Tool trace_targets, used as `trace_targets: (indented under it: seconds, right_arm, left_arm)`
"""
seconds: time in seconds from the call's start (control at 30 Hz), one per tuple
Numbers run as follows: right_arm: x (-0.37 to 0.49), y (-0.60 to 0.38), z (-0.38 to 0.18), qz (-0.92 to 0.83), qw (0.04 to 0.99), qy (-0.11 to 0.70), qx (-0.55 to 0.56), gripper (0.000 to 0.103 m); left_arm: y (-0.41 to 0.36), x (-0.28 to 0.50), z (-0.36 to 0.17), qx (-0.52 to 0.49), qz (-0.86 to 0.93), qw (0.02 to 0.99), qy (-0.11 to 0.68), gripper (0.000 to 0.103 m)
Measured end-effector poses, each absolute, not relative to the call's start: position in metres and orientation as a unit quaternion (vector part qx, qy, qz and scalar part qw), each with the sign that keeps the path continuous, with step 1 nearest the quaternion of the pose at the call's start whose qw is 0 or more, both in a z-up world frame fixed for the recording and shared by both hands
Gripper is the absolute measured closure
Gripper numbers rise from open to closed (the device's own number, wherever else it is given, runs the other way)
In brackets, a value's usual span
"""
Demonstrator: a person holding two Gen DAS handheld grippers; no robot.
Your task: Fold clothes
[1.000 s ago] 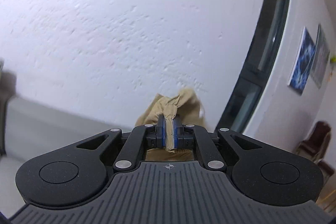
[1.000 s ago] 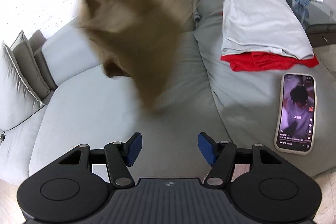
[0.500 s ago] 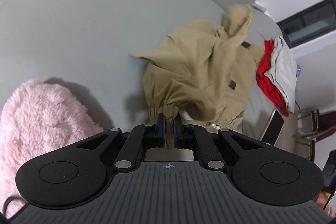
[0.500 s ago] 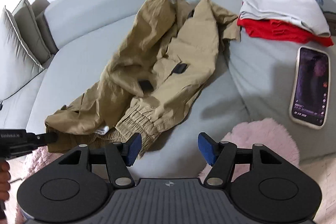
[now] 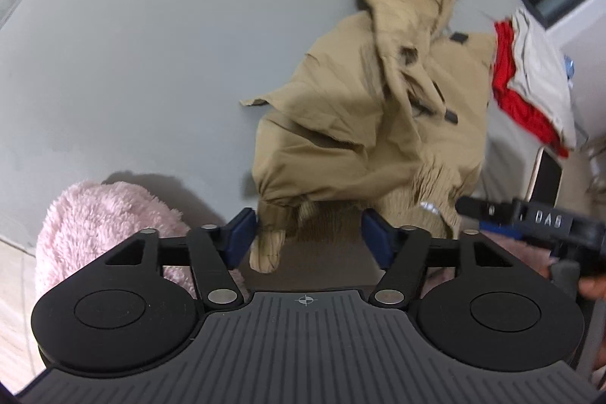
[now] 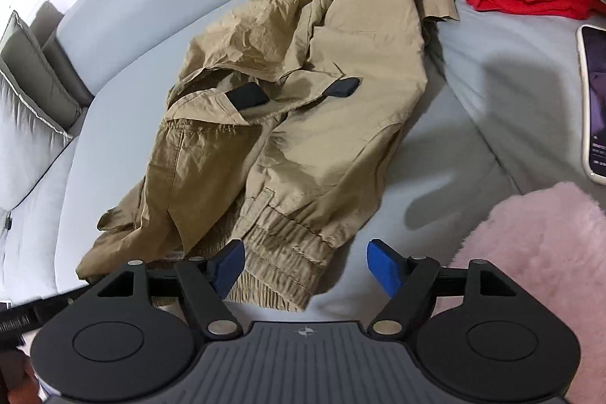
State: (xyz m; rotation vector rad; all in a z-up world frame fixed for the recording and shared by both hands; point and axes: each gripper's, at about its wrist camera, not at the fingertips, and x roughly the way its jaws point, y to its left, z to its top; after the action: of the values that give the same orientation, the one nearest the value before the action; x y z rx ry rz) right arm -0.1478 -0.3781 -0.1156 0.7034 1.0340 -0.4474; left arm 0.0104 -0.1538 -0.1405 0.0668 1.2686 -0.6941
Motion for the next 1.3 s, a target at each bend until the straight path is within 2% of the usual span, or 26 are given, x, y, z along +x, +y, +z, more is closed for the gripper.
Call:
trace_targets:
  seconds: [0.17, 0.27, 0.47, 0.53, 0.6, 0.63, 0.73, 0.8, 0.87, 0.93, 0.97, 1.0, 1.07, 1.13, 1.23, 1.27, 1.3]
  right_arm:
    - [-0.145, -0.376, -0.117, -0.214, 0.788, 0.483, 0.315, 0.028]
    - [-0.149, -0.377, -0.116, -0.219, 0.789, 0.485, 0.305, 0.028]
    - [-0.162, -0.381, -0.109, -0.221, 0.801, 0.470, 0.298, 0.029]
    - [-0.163, -0.384, -0.109, -0.209, 0.811, 0.454, 0.304, 0.033]
    - [-0.159, -0.385, -0.107, -0.194, 0.819, 0.443, 0.309, 0.044]
    - [-0.157, -0.386, -0.107, -0.186, 0.822, 0.439, 0.311, 0.044]
    - [-0.137, -0.381, -0.112, -0.171, 0.820, 0.457, 0.299, 0.043]
    - [-0.122, -0.379, -0.121, -0.185, 0.812, 0.476, 0.282, 0.034]
    - [-0.110, -0.379, -0.132, -0.198, 0.802, 0.492, 0.277, 0.034]
    - [-0.104, -0.376, -0.143, -0.205, 0.792, 0.508, 0.270, 0.048]
    - [-0.105, -0.373, -0.144, -0.213, 0.793, 0.514, 0.248, 0.070]
    - [-0.105, -0.370, -0.146, -0.220, 0.794, 0.519, 0.227, 0.078]
    - [-0.121, -0.372, -0.141, -0.232, 0.794, 0.518, 0.219, 0.085]
    - [-0.139, -0.375, -0.135, -0.246, 0.792, 0.514, 0.220, 0.084]
    - [-0.154, -0.380, -0.146, -0.244, 0.773, 0.536, 0.235, 0.074]
    - [-0.159, -0.383, -0.151, -0.243, 0.764, 0.546, 0.242, 0.064]
    - [-0.165, -0.386, -0.156, -0.244, 0.759, 0.544, 0.262, 0.060]
  left_arm:
    - [-0.158, 0.021, -0.157, 0.031, -0.294, 0.752, 0.589, 0.033]
    - [-0.158, 0.034, -0.167, 0.022, -0.258, 0.763, 0.592, 0.038]
    - [-0.152, 0.048, -0.175, 0.006, -0.225, 0.773, 0.593, 0.038]
    - [-0.153, 0.042, -0.175, 0.018, -0.244, 0.768, 0.593, 0.038]
    - [-0.152, 0.037, -0.175, 0.014, -0.253, 0.761, 0.597, 0.037]
    - [-0.151, 0.035, -0.175, 0.010, -0.258, 0.758, 0.599, 0.036]
    - [-0.150, 0.032, -0.174, 0.009, -0.263, 0.756, 0.599, 0.035]
    - [-0.150, 0.032, -0.174, 0.013, -0.260, 0.758, 0.598, 0.035]
    - [-0.153, 0.031, -0.175, 0.023, -0.260, 0.758, 0.597, 0.035]
    - [-0.157, 0.030, -0.176, 0.036, -0.259, 0.758, 0.597, 0.035]
    - [-0.160, 0.030, -0.177, 0.043, -0.258, 0.759, 0.596, 0.035]
    - [-0.162, 0.029, -0.178, 0.049, -0.258, 0.760, 0.594, 0.035]
    - [-0.164, 0.028, -0.179, 0.059, -0.259, 0.761, 0.592, 0.035]
    - [-0.167, 0.028, -0.182, 0.063, -0.261, 0.760, 0.591, 0.035]
    - [-0.172, 0.029, -0.191, 0.064, -0.259, 0.755, 0.599, 0.035]
    - [-0.174, 0.029, -0.192, 0.068, -0.257, 0.754, 0.600, 0.035]
    - [-0.174, 0.028, -0.193, 0.073, -0.257, 0.754, 0.601, 0.034]
